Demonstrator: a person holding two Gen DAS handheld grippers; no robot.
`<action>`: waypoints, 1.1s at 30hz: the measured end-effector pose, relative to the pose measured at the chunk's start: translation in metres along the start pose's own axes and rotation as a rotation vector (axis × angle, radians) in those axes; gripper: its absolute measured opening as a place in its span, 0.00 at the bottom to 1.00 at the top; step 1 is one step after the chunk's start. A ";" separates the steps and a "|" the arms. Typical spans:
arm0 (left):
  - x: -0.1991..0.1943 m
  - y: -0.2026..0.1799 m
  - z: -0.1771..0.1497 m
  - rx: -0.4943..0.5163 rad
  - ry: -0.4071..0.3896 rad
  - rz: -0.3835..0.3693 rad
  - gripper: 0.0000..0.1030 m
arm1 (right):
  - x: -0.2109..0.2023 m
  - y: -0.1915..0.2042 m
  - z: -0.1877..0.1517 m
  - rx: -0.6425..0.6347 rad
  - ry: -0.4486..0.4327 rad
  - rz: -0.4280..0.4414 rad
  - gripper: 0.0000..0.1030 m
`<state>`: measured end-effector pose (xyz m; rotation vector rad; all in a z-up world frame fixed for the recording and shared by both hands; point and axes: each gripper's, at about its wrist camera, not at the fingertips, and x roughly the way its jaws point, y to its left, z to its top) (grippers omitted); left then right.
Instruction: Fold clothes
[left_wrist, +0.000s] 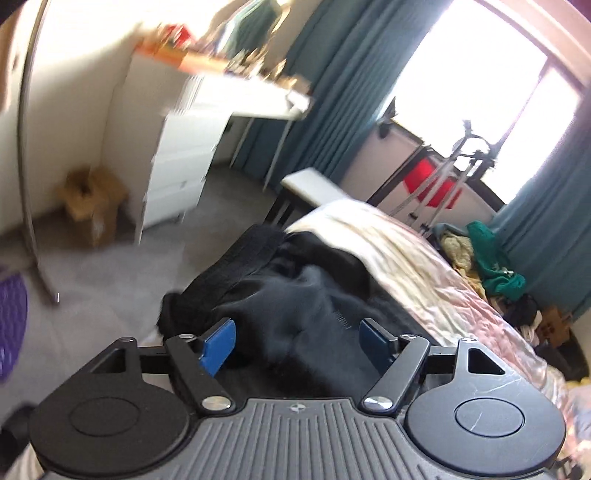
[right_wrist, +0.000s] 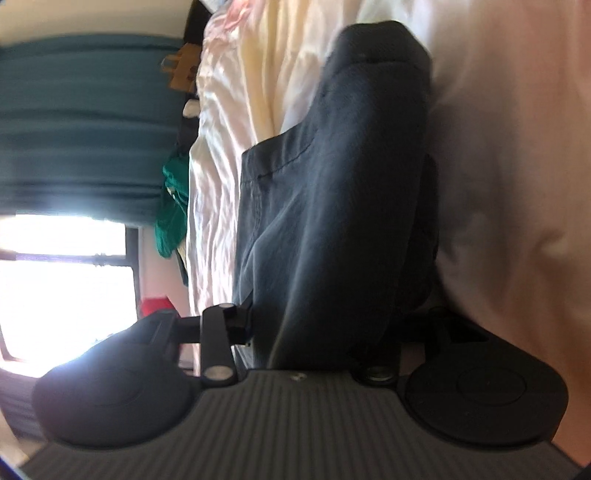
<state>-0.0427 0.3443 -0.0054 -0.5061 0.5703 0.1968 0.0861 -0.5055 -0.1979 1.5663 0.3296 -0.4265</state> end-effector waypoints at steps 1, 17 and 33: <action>-0.002 -0.011 -0.002 0.032 -0.003 -0.004 0.75 | 0.001 0.001 0.001 0.003 0.003 0.004 0.48; 0.102 -0.184 -0.117 0.308 0.078 -0.181 0.76 | -0.010 0.001 0.029 -0.010 0.003 0.155 0.39; 0.167 -0.212 -0.177 0.650 0.110 0.023 0.76 | -0.018 0.053 0.018 -0.551 -0.060 0.083 0.18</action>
